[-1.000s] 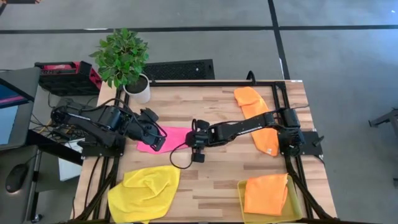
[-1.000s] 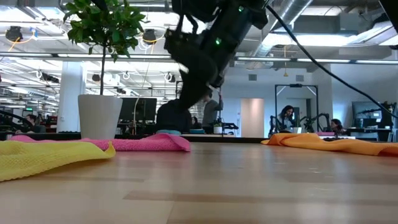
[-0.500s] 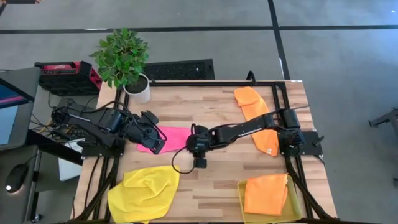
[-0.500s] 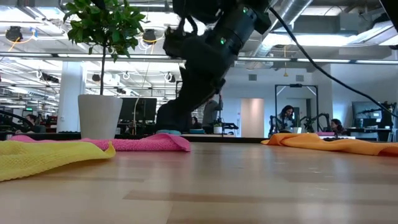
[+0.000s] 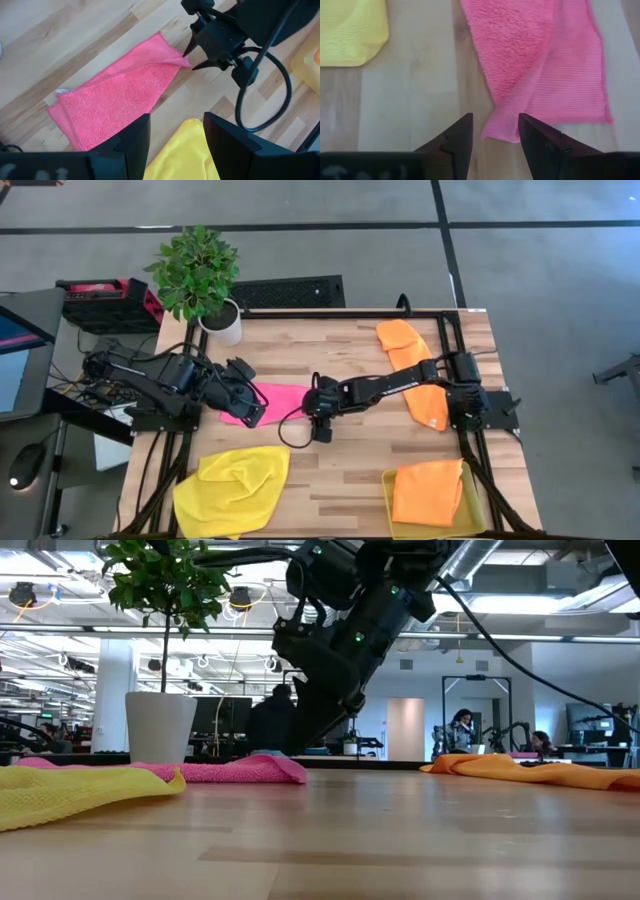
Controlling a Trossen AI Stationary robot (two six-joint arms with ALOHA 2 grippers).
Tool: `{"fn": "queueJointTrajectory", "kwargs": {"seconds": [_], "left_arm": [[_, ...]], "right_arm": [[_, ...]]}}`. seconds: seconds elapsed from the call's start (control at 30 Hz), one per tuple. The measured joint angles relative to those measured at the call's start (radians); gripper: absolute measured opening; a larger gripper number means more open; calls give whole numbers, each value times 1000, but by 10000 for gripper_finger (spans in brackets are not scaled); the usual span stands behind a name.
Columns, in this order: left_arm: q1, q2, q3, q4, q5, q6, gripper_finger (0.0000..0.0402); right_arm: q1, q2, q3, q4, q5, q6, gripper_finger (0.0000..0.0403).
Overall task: Fold microfiber towels
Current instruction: Fold the pink microfiber cloth
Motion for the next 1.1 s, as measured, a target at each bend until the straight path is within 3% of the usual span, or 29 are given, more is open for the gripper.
{"fn": "queueJointTrajectory", "kwargs": {"seconds": [0.77, 1.1], "left_arm": [[0, -1, -1, 21, -3, -12, 176], [0, 0, -1, 26, -3, -11, 176]], "right_arm": [[-2, 66, 2, 20, 28, -8, 146], [6, 56, 2, -33, 28, 18, 93]]}}
